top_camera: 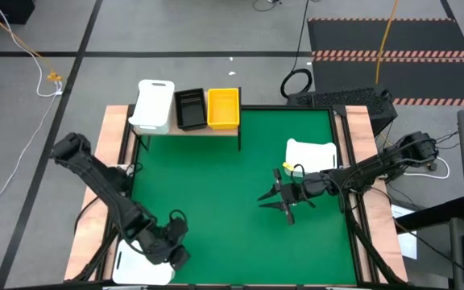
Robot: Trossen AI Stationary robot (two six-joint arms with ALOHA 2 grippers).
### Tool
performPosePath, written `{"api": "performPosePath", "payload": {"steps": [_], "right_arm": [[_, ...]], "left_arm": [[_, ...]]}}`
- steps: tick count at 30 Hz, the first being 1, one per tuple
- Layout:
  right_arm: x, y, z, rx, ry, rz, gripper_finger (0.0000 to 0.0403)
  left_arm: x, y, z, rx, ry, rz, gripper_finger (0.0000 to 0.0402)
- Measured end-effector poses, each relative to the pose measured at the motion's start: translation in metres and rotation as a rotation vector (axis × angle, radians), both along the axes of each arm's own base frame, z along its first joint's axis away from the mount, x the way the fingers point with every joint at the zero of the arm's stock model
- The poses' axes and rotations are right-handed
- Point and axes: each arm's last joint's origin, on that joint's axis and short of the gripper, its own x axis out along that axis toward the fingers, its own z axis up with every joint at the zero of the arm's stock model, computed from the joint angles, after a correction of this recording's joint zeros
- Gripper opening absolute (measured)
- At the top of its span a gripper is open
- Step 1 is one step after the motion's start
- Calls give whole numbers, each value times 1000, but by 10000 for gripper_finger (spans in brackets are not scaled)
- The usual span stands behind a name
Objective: Stack baskets on shelf by color
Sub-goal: Stack the bottom white bin on top of the other white bin on the shelf
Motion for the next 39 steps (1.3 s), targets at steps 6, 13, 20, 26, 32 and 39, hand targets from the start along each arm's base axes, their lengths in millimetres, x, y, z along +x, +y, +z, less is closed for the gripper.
{"api": "performPosePath", "payload": {"steps": [6,13,20,26,32,39], "right_arm": [[-2,4,-3,-6,29,21,75],[-7,16,-7,-22,70,73,75],[-7,26,-12,-11,88,103,75],[-10,32,-13,11,99,93,75],[-11,35,-12,15,84,90,75],[-11,35,-12,17,85,88,75]], "left_arm": [[-8,-4,-4,-61,118,48,98],[-28,-20,-14,-89,234,236,169],[-27,-26,-27,-70,264,318,244],[-27,-25,-38,-45,371,306,253],[-19,-21,-47,6,378,296,195],[-6,-26,-67,-2,451,181,83]]}}
